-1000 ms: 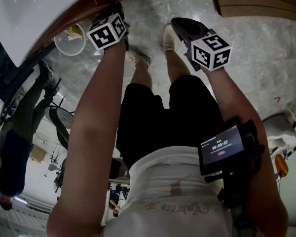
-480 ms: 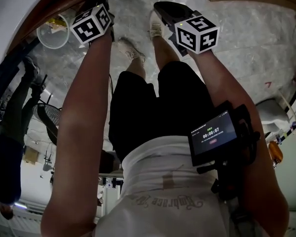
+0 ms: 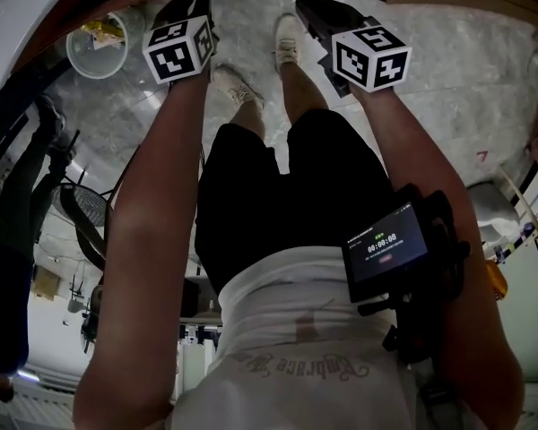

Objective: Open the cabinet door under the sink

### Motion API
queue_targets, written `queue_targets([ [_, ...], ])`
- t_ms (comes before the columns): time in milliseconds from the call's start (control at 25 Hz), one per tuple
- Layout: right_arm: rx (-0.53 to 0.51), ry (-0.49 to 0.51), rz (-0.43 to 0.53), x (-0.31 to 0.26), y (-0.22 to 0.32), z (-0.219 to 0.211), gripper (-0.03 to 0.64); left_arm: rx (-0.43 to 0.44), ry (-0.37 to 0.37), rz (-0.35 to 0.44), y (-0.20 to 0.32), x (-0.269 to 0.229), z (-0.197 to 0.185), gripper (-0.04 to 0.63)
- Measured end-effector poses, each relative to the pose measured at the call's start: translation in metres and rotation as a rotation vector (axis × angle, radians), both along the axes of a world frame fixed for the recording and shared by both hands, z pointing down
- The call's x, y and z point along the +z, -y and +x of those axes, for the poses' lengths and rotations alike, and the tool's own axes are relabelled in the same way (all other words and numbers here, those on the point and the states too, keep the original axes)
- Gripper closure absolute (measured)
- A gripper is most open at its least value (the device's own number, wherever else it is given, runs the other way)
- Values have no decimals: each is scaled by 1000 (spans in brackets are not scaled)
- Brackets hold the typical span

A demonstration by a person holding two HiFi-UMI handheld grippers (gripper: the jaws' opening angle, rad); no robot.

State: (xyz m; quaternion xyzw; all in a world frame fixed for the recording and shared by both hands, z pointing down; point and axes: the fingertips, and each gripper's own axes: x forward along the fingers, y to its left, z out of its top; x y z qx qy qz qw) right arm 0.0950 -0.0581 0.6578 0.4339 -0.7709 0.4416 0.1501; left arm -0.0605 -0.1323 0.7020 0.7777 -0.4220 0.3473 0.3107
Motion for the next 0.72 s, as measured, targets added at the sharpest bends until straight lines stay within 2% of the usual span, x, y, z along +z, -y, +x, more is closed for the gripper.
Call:
queue_targets([
  [280,-26,-8,-22,6,-16,-6,603,146,-15,-17,-29,7,12,508],
  [520,-52,-20,-10,-10,-43,-78,603,254,-13,-4,-63,-6,-44,508],
  [720,-51,-31,-15,-14,-55,-96,603,340,-6,-2,-88,-7,-63,508],
])
